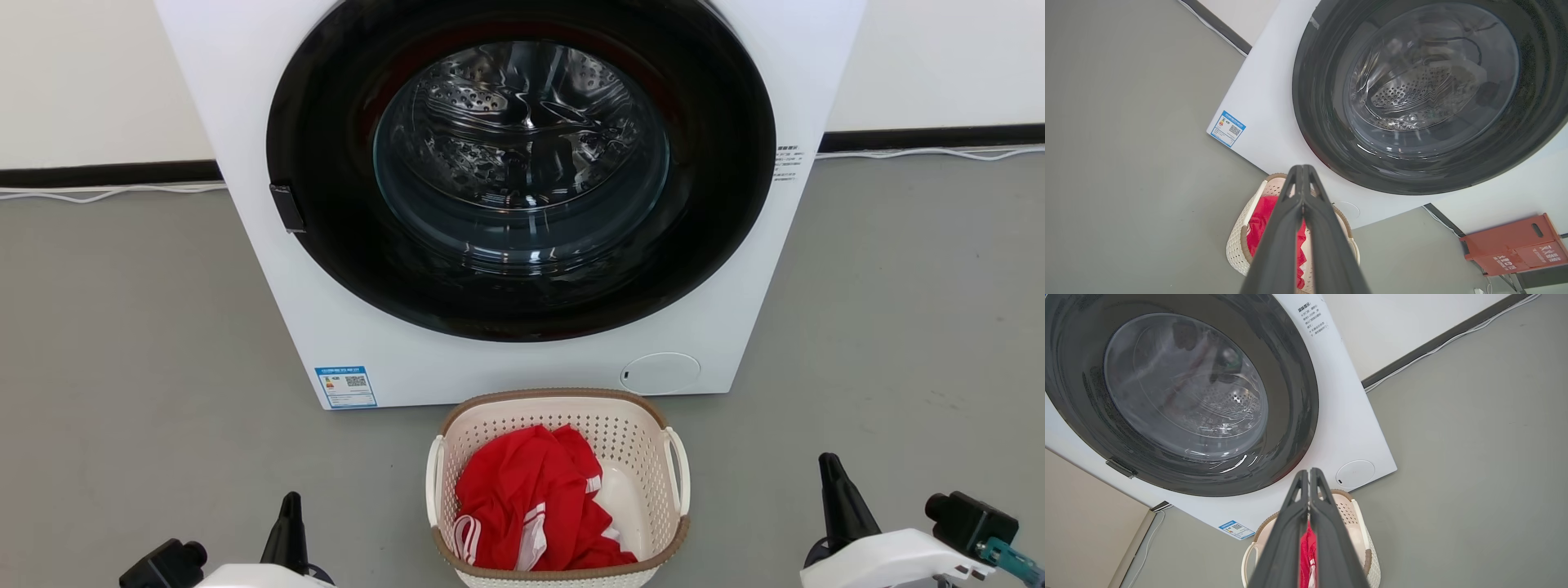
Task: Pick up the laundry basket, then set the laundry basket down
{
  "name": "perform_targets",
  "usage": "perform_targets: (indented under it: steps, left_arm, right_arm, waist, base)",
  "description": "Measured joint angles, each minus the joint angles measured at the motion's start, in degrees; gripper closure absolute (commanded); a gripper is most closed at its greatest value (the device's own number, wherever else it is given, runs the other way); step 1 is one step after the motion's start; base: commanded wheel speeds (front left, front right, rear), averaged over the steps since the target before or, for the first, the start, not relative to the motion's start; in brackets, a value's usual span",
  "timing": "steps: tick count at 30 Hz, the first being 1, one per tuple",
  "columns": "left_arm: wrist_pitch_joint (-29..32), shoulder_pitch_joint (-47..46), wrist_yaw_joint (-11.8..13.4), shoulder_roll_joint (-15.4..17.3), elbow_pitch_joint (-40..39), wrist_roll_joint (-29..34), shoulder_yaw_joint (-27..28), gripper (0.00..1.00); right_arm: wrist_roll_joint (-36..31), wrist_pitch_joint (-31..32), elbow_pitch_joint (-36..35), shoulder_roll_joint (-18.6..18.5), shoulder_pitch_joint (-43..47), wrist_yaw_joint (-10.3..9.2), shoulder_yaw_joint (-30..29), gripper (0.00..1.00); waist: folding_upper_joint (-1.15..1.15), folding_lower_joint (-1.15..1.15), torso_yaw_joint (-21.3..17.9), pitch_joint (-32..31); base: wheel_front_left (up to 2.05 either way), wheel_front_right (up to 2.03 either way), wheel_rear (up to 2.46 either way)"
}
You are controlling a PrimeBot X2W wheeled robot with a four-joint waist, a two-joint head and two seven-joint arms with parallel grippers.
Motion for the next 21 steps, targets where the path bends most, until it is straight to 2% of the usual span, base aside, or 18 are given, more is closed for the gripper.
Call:
perform_targets:
  steps: [21]
  left_arm:
    - [3.21, -1.24, -2.42, 0.03, -0.47, -10.99, 1.30, 1.00]
  right_arm:
    - [14.22, 3.15, -1.93, 0.01, -0.12, -0.01, -0.93, 1.00]
  waist:
    - [0.00, 0.00, 0.33, 0.35]
  base:
    - [0.00, 0.00, 0.00]
